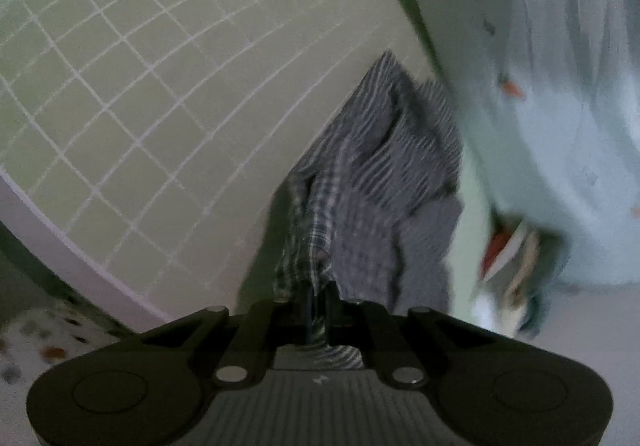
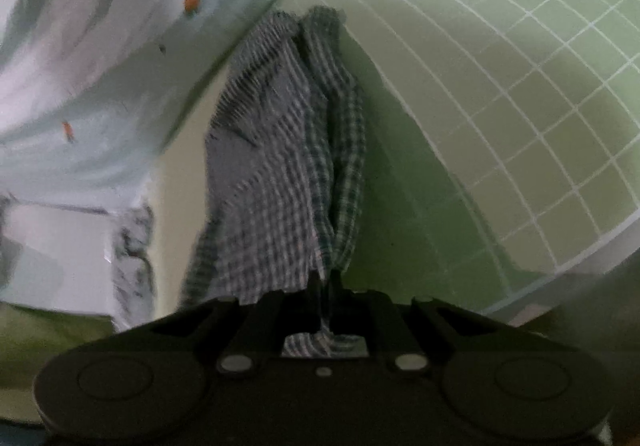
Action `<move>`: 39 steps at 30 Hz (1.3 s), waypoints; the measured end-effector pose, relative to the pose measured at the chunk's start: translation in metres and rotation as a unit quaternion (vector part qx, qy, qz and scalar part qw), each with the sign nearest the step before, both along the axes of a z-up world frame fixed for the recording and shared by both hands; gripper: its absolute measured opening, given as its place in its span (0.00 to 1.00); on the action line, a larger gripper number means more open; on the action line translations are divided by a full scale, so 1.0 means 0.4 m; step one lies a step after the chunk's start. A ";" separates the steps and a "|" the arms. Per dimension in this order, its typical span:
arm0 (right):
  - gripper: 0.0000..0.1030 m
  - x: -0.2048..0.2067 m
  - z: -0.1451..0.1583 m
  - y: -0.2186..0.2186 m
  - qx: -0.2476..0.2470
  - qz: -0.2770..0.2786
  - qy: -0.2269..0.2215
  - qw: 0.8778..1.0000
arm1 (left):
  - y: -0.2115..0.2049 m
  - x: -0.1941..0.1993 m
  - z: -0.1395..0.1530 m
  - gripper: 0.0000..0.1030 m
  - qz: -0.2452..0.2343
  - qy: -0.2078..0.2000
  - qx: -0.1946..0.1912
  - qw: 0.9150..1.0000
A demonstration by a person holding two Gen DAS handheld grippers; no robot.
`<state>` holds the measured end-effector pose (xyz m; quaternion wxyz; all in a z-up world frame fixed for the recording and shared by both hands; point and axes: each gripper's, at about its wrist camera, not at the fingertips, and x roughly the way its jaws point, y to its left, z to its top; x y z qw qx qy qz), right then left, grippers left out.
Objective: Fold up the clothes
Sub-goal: 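Grasp the hem with both grippers and fold it toward the collar, then lower the folded hem onto the shirt and open both grippers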
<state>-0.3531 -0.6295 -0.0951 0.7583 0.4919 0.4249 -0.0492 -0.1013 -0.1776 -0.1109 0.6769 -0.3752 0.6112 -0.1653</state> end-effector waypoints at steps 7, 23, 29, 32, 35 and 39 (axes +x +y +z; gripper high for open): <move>0.03 0.039 0.030 -0.031 0.050 -0.044 -0.045 0.997 | -0.034 0.079 0.047 0.05 0.055 0.011 -0.066 0.996; 0.03 0.265 0.076 -0.113 0.086 -0.086 -0.117 0.986 | -0.159 0.303 0.130 0.05 0.064 -0.048 -0.103 0.991; 0.03 0.402 0.067 -0.168 0.080 -0.111 -0.113 0.984 | -0.267 0.461 0.146 0.09 0.045 -0.102 -0.080 0.991; 0.18 0.501 0.046 -0.210 0.071 -0.149 -0.108 0.980 | -0.340 0.555 0.162 0.50 0.043 -0.148 -0.040 0.987; 0.53 0.572 0.053 -0.239 0.025 -0.159 -0.130 0.978 | -0.392 0.593 0.175 0.84 -0.003 -0.207 0.018 0.978; 0.73 0.616 0.062 -0.239 -0.080 -0.124 -0.108 0.983 | -0.440 0.601 0.151 0.90 -0.070 -0.247 0.116 0.959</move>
